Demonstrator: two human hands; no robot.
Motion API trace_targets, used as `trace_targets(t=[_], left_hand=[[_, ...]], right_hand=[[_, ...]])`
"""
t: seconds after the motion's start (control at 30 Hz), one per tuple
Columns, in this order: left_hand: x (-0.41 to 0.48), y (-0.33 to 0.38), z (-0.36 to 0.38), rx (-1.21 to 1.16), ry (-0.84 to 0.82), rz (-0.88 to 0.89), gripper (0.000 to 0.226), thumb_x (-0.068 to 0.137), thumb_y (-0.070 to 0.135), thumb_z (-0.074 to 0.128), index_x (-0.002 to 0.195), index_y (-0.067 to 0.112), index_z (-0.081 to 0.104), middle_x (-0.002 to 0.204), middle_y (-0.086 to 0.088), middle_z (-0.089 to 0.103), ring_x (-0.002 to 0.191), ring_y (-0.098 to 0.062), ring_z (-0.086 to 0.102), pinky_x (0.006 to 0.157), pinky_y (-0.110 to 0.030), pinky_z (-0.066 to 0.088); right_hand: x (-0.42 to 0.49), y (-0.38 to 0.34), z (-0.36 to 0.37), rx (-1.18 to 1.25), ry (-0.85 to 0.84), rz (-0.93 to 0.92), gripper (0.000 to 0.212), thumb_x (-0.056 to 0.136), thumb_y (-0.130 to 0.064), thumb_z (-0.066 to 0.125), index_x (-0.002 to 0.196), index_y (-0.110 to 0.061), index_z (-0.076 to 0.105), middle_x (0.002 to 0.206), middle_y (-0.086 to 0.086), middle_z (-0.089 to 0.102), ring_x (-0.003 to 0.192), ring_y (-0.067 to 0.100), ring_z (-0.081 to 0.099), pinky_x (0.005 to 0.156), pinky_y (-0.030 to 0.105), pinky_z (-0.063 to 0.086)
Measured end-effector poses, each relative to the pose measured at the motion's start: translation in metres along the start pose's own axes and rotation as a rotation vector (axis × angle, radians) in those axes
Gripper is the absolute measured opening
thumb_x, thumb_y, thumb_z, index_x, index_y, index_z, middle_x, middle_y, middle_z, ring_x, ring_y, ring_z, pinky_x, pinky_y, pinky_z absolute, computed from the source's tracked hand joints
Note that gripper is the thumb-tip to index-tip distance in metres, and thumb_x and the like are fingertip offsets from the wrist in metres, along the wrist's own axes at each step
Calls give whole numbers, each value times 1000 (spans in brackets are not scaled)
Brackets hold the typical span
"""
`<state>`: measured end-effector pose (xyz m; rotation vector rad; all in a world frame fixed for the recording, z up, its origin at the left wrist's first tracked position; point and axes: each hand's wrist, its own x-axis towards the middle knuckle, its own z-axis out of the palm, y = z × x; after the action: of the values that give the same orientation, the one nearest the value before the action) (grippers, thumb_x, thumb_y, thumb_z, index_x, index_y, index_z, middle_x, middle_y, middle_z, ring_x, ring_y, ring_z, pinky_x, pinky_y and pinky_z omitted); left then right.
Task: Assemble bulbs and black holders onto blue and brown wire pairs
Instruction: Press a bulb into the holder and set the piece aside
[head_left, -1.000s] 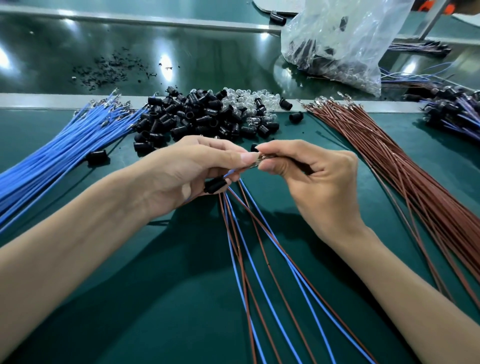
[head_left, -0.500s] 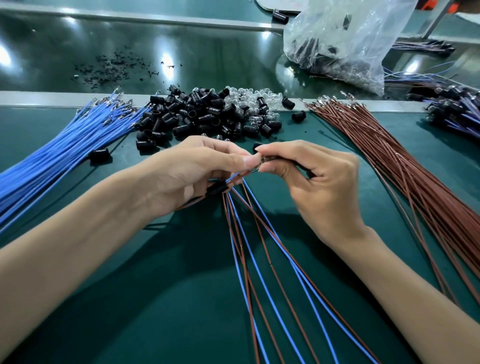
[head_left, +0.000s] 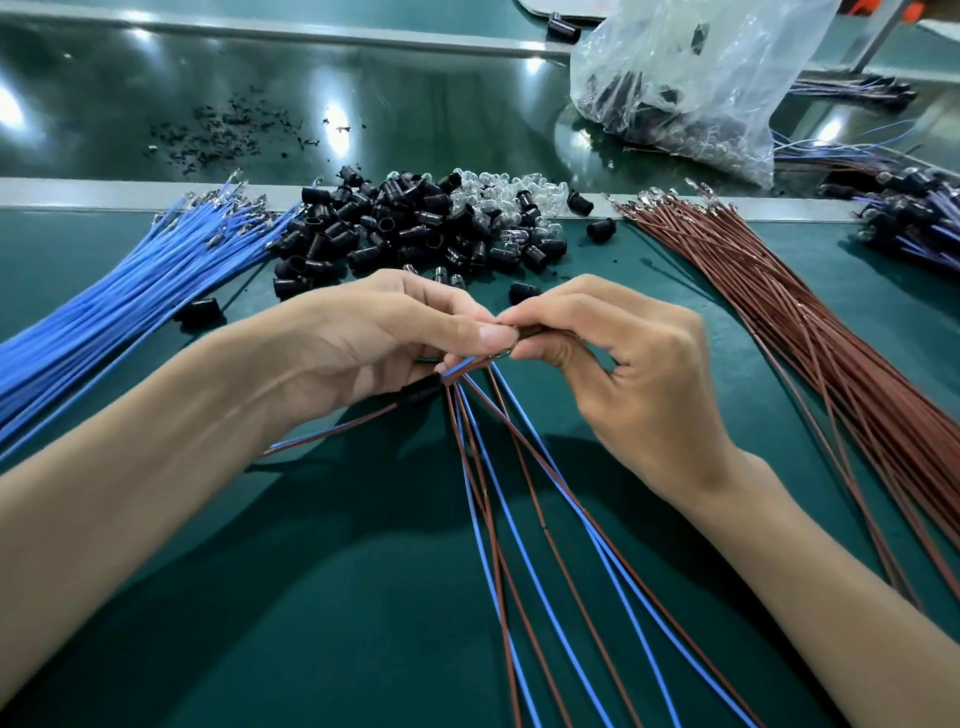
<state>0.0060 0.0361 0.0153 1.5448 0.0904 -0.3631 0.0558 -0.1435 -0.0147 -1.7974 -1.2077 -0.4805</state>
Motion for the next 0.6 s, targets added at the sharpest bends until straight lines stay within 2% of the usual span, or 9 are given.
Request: trace_targets(t=[0.1,0.3,0.37,0.43,0.5,0.6], left_hand=[[0,0,0,15,-3,4,13,63,18,71,51,16,66,53,1,53,52,-10,44,51,-11,40],[0,-2,1,2,6,6,11,62,18,71,53,15,66,53,0,52,53,-10,43,51,-12,41],[1,-2,2,25,21,10,10,58,13,77,54,15,67,53,0,52,56,-11,43,53,-11,40],[1,-1,1,48,10,6,19,47,8,83,54,15,67,52,0,51,55,-11,43,52,-10,40],[0,0,1,48,-18,-2,17,52,7,81,52,15,67,51,1,51,51,-8,44,49,-10,40],[-1,2,0,29,-26,-4,11,52,18,76,49,16,65,49,2,50,47,-6,43,47,-10,39]], right_hand=[[0,0,-1,-8,-5,8,12,82,5,71,94,3,71,85,10,69,79,7,61,79,7,43],[-1,-1,1,-35,-2,27,11,83,4,70,94,4,68,84,9,68,79,8,59,79,7,43],[-1,-1,0,-42,2,30,13,82,5,70,95,5,68,83,8,68,79,8,60,79,6,43],[-1,-2,0,-43,-8,17,13,82,7,71,94,3,70,84,9,69,78,8,61,78,7,44],[0,-3,0,-30,-11,4,14,81,10,70,93,4,70,85,11,69,79,8,62,79,8,44],[0,-3,0,-28,-11,-16,16,81,12,70,94,4,71,85,12,69,80,8,62,79,7,44]])
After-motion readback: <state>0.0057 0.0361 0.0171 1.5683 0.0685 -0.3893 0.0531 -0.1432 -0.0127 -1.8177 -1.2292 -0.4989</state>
